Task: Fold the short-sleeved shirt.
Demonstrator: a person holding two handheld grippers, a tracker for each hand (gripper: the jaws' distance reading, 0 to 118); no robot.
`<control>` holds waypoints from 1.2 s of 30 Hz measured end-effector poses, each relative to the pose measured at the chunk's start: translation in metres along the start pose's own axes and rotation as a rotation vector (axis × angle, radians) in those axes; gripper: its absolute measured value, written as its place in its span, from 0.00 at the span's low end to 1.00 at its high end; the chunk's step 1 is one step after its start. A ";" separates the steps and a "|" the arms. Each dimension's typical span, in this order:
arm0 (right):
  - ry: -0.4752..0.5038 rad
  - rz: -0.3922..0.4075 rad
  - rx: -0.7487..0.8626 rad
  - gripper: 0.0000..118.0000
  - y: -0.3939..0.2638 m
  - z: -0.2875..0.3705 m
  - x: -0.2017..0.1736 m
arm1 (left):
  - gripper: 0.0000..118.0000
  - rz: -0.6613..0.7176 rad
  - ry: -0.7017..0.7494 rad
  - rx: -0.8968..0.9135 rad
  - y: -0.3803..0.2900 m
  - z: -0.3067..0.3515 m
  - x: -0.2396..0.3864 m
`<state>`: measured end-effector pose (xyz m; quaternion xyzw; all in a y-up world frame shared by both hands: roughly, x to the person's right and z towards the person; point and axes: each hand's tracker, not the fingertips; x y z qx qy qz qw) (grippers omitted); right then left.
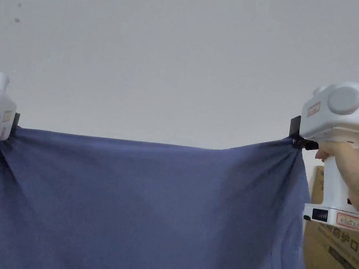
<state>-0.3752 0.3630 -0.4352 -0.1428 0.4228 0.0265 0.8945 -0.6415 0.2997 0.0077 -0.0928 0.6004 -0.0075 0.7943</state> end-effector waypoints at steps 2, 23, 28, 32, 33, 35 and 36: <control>-0.047 0.040 0.048 0.02 0.014 0.010 0.000 | 0.02 0.061 -0.017 0.074 0.011 0.003 0.001; -0.069 0.034 -0.513 0.02 -0.312 -0.155 0.038 | 0.02 0.020 0.014 -0.470 -0.320 -0.082 0.081; -0.090 -0.007 -0.699 0.02 -0.424 -0.178 0.048 | 0.02 0.115 0.016 -0.649 -0.401 -0.082 0.082; -0.082 -0.004 -0.728 0.02 -0.461 -0.162 0.058 | 0.02 0.031 0.012 -0.666 -0.426 -0.064 0.072; -0.070 -0.018 -0.734 0.02 -0.463 -0.155 0.062 | 0.02 0.036 0.000 -0.674 -0.428 -0.057 0.067; -0.043 -0.090 -0.712 0.02 -0.464 -0.139 0.071 | 0.02 0.075 -0.020 -0.676 -0.426 -0.038 0.053; -0.027 -0.128 -0.673 0.02 -0.462 -0.120 0.075 | 0.02 0.078 -0.027 -0.683 -0.426 -0.028 0.048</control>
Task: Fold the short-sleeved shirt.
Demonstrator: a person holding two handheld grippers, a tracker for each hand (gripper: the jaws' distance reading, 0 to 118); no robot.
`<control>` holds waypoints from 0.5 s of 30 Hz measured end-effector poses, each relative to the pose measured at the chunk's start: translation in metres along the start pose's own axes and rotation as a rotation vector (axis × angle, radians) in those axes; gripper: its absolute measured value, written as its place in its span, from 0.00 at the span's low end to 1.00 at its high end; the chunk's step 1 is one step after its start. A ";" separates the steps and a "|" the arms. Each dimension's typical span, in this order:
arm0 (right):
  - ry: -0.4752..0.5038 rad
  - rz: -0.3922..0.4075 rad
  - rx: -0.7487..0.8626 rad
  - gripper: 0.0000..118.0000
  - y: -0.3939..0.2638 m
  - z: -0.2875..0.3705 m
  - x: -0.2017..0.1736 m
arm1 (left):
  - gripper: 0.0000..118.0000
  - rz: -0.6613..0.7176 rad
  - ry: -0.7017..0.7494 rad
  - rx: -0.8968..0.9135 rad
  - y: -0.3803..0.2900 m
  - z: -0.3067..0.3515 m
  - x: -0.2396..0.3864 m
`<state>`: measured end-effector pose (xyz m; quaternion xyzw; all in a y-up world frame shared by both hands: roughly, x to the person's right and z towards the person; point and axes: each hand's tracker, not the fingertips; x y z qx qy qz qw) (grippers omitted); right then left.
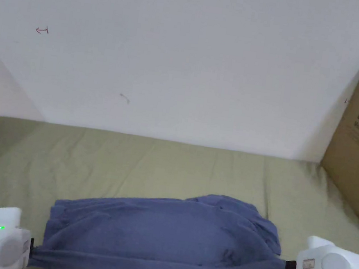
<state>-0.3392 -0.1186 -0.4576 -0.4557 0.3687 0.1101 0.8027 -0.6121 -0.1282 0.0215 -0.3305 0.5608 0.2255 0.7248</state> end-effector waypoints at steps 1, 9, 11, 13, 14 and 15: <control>0.023 -0.004 0.027 0.02 -0.008 0.012 0.004 | 0.02 0.006 -0.010 0.009 -0.007 0.010 -0.006; 0.029 0.029 0.030 0.02 -0.110 0.104 0.043 | 0.02 -0.115 -0.042 0.042 -0.074 0.098 -0.047; 0.046 0.004 0.015 0.02 -0.139 0.125 0.056 | 0.02 -0.137 -0.049 0.039 -0.096 0.121 -0.061; 0.063 -0.034 0.009 0.02 -0.181 0.156 0.061 | 0.02 -0.174 -0.038 0.034 -0.120 0.142 -0.075; 0.070 -0.031 0.008 0.02 -0.199 0.167 0.064 | 0.02 -0.175 -0.039 0.031 -0.132 0.154 -0.081; 0.071 -0.024 0.010 0.02 -0.219 0.178 0.067 | 0.02 -0.171 -0.040 0.030 -0.145 0.165 -0.088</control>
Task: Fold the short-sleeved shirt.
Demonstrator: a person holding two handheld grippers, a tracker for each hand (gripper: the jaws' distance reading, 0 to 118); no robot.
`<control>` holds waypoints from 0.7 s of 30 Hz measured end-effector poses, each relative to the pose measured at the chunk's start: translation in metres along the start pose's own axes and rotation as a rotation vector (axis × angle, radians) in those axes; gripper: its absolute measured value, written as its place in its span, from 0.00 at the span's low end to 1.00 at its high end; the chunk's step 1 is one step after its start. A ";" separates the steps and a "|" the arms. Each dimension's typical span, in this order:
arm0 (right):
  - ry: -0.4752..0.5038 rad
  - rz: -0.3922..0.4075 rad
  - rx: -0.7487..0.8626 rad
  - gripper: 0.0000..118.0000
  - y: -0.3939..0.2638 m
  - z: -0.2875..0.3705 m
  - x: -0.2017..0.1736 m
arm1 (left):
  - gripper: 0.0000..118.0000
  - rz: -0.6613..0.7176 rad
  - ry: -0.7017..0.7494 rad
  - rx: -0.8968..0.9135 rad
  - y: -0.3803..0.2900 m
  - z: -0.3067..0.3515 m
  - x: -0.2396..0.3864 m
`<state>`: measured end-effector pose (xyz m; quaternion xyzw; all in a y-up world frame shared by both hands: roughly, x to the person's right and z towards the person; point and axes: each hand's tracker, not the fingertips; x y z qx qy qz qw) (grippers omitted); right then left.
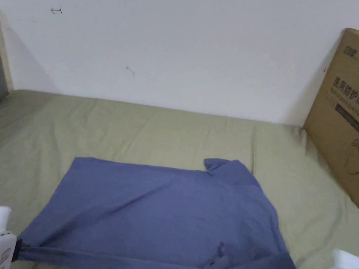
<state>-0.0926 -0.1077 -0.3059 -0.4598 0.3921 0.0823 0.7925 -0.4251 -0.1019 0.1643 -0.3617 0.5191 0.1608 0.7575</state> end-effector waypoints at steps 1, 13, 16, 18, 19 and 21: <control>-0.014 0.011 -0.019 0.02 -0.022 0.016 -0.001 | 0.02 0.006 -0.005 0.000 -0.014 0.011 -0.004; 0.004 -0.073 -0.086 0.02 -0.135 0.043 0.045 | 0.02 0.039 -0.009 -0.062 -0.118 0.065 -0.032; 0.004 -0.068 -0.059 0.02 -0.136 0.042 0.045 | 0.02 0.051 -0.012 -0.048 -0.120 0.062 -0.029; 0.015 -0.057 -0.049 0.02 -0.134 0.041 0.045 | 0.09 0.060 -0.005 -0.035 -0.119 0.060 -0.029; -0.006 -0.050 -0.044 0.10 -0.134 0.041 0.045 | 0.20 0.071 -0.006 -0.040 -0.119 0.059 -0.028; -0.057 -0.022 -0.037 0.41 -0.134 0.042 0.046 | 0.67 0.105 -0.043 -0.045 -0.119 0.060 -0.033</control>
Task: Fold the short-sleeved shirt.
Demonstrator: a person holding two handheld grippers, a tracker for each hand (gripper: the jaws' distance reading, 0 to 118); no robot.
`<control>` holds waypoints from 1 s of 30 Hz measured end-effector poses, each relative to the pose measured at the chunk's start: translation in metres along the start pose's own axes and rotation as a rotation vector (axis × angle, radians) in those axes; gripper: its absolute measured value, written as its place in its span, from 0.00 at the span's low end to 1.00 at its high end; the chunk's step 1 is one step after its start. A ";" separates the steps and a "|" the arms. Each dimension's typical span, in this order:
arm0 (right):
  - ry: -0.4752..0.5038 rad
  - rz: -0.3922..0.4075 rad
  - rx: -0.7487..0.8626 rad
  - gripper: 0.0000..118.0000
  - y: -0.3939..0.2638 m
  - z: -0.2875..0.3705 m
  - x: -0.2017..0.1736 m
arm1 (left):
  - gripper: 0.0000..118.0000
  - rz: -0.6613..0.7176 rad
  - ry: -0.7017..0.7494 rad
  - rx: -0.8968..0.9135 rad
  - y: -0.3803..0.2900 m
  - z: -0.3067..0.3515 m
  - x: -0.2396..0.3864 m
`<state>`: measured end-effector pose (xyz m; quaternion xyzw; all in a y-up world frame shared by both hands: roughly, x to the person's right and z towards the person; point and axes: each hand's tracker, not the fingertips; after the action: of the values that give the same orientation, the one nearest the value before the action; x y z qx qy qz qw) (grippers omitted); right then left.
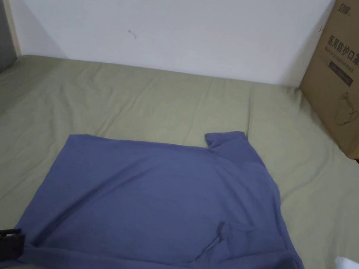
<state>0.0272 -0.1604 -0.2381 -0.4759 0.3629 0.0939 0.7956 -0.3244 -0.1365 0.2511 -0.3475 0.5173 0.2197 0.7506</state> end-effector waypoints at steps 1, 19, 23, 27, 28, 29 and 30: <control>0.001 0.006 0.011 0.51 0.001 0.005 0.000 | 0.87 0.011 -0.006 -0.009 0.000 0.002 -0.001; 0.071 0.123 0.090 0.00 -0.001 0.015 -0.044 | 0.06 0.005 -0.090 0.016 -0.044 0.039 -0.017; 0.084 0.087 0.074 0.00 -0.007 0.011 -0.040 | 0.91 0.010 -0.069 -0.012 -0.042 0.030 -0.027; 0.071 0.094 0.062 0.00 -0.009 0.012 -0.040 | 0.96 0.036 -0.091 0.019 -0.028 0.017 -0.033; 0.073 0.090 0.059 0.00 -0.010 0.006 -0.039 | 0.96 0.043 -0.092 0.022 -0.024 0.009 -0.034; 0.074 0.085 0.057 0.00 -0.010 0.006 -0.038 | 0.96 0.047 -0.092 0.018 -0.019 0.002 -0.035; 0.076 0.081 0.055 0.00 -0.011 0.006 -0.037 | 0.94 0.059 -0.097 0.010 -0.015 -0.002 -0.033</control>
<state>0.0093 -0.1540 -0.2046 -0.4420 0.4143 0.0979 0.7895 -0.3276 -0.1466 0.2858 -0.3175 0.4916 0.2558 0.7695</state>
